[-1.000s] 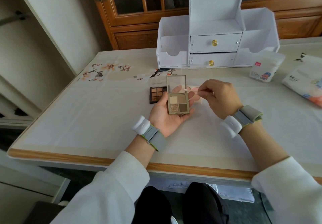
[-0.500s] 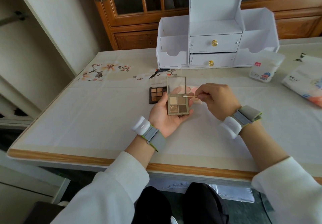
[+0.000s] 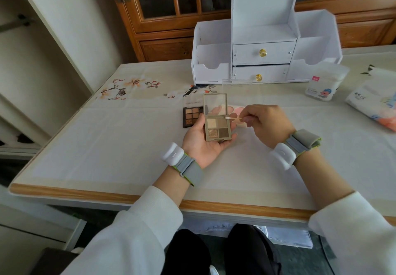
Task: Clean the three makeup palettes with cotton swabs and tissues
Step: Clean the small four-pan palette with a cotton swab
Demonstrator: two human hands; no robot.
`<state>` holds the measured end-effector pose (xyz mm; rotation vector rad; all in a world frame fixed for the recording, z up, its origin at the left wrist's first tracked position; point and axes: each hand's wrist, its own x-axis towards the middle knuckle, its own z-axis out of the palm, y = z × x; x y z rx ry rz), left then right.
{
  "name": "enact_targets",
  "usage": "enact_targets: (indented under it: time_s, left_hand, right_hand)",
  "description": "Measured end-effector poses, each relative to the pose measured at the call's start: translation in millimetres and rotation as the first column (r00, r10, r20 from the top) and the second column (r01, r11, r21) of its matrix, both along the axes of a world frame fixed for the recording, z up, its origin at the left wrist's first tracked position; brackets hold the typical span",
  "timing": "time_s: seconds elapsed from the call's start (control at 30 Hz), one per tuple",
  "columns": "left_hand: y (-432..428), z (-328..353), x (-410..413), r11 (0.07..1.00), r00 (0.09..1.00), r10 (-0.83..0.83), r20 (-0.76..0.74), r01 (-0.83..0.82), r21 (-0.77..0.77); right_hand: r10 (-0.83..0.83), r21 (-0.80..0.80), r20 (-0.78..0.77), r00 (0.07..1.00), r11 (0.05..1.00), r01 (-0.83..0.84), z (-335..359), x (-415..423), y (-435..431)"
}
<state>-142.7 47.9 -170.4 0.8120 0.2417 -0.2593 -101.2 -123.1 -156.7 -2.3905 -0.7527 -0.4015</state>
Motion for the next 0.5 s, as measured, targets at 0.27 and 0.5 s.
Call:
enact_targets:
  time_s: [0.27,0.5]
  left_hand:
    - [-0.9,2.3,-1.4,1.0,1.0,0.001,0.002,-0.001,-0.011]
    - [0.0,1.5,-1.5,1.0,1.0,-0.005,0.004,0.005,0.006]
  right_hand:
    - [-0.031,-0.034,-0.077,0.997,0.999,0.029,1.6,-2.8,0.7]
    - [-0.036,-0.002,-0.014,0.999,0.999,0.036,1.5,-2.1,1.0]
